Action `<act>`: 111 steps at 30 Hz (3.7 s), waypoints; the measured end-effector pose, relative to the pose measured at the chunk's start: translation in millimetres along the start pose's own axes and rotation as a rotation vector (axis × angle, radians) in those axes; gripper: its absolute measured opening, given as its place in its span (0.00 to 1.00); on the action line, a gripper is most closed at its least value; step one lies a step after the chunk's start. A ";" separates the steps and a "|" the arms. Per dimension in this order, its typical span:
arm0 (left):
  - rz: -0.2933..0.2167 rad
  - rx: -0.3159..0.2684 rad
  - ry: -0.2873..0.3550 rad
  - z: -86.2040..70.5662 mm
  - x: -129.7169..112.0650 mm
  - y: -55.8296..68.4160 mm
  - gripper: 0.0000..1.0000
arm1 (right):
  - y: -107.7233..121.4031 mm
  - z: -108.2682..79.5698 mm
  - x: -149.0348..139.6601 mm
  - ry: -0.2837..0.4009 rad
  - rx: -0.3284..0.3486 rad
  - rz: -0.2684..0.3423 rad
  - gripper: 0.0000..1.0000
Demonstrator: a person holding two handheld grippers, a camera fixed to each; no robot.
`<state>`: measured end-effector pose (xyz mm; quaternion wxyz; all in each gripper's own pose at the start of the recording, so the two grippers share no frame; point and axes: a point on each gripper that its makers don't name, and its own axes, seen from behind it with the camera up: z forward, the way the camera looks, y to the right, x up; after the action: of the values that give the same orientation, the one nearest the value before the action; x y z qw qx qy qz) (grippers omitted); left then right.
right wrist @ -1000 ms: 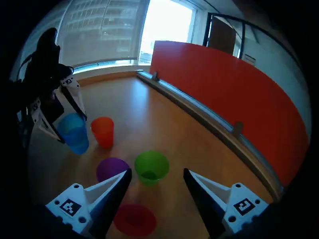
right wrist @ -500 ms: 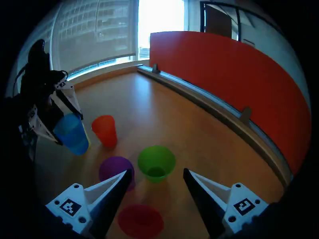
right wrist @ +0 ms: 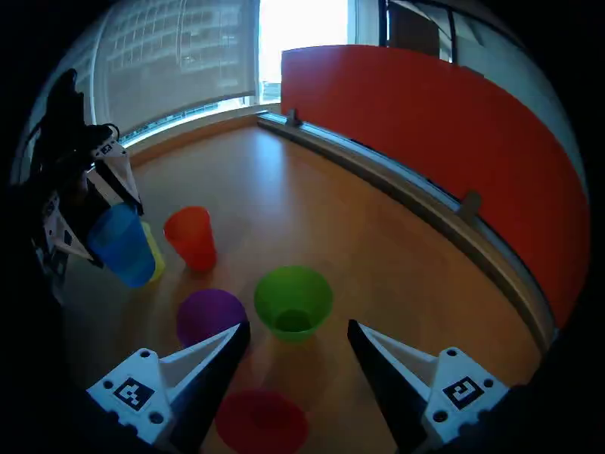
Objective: Pour water
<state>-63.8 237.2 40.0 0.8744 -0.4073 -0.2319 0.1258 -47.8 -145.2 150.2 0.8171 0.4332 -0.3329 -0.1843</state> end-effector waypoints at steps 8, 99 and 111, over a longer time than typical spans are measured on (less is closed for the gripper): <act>-0.007 -0.009 0.007 -1.1 -0.5 1.9 0.90 | 0.9 10.2 -3.1 -0.021 -0.003 0.000 1.00; -0.040 0.019 0.074 -19.3 -4.9 -5.8 0.90 | -10.9 14.7 43.0 0.042 -0.071 0.018 0.93; -0.036 0.050 0.130 -31.6 8.9 -2.8 0.90 | -20.5 -20.1 55.7 0.127 -0.095 0.017 0.93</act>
<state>-40.0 218.4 27.1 0.8995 -0.3886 -0.1788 0.0889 5.6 -177.7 146.5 0.8577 0.4019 -0.2750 -0.1649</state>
